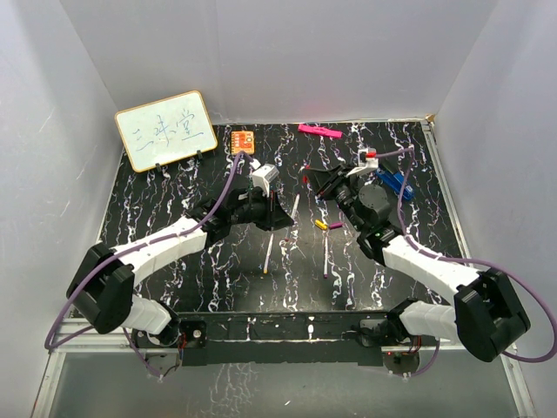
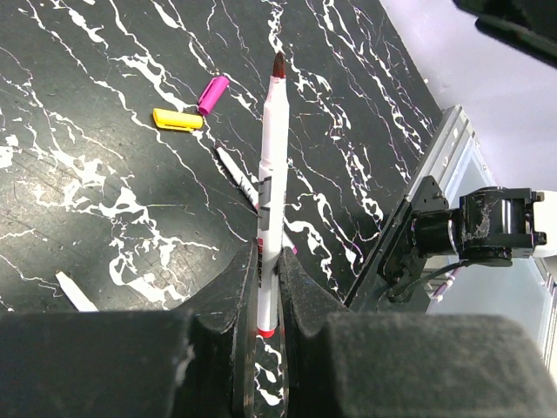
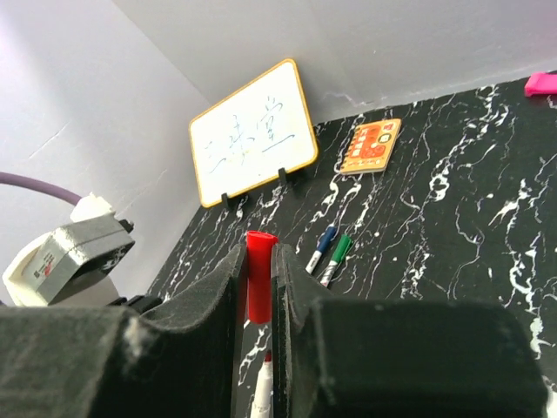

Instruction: Insert the pens into the pen caps

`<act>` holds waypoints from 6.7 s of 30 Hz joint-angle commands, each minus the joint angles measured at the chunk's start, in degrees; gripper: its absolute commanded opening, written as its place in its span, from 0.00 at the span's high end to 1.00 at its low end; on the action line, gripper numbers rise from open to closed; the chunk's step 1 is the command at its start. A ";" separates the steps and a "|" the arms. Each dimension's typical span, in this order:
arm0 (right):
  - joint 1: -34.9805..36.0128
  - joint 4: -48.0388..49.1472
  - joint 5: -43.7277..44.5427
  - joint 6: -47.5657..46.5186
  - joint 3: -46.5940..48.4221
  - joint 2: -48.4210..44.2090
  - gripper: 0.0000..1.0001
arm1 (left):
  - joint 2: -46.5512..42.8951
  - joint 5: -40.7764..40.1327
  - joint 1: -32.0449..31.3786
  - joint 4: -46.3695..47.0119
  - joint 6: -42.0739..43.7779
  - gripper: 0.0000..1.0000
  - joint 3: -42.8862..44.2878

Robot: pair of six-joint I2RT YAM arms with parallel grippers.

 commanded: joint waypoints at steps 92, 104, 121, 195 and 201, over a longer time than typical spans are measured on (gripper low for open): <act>11.15 -12.45 -3.49 -4.65 1.40 12.96 1.00 | -0.60 -9.67 6.95 12.30 -4.90 1.00 4.87; 12.08 -14.63 -4.21 -5.35 2.10 13.64 1.00 | -1.80 -11.97 7.98 11.06 -3.03 1.00 3.92; 13.48 -18.90 -3.59 -6.15 4.80 18.12 1.00 | -3.74 -14.50 9.22 8.25 -0.32 1.00 3.62; 13.06 -30.43 28.07 -9.50 10.90 5.01 0.02 | 33.54 -30.97 11.27 -30.84 6.49 0.70 35.41; 12.64 -30.65 30.40 -9.47 10.73 4.96 0.02 | 30.54 -31.21 11.26 -30.40 6.50 0.67 33.26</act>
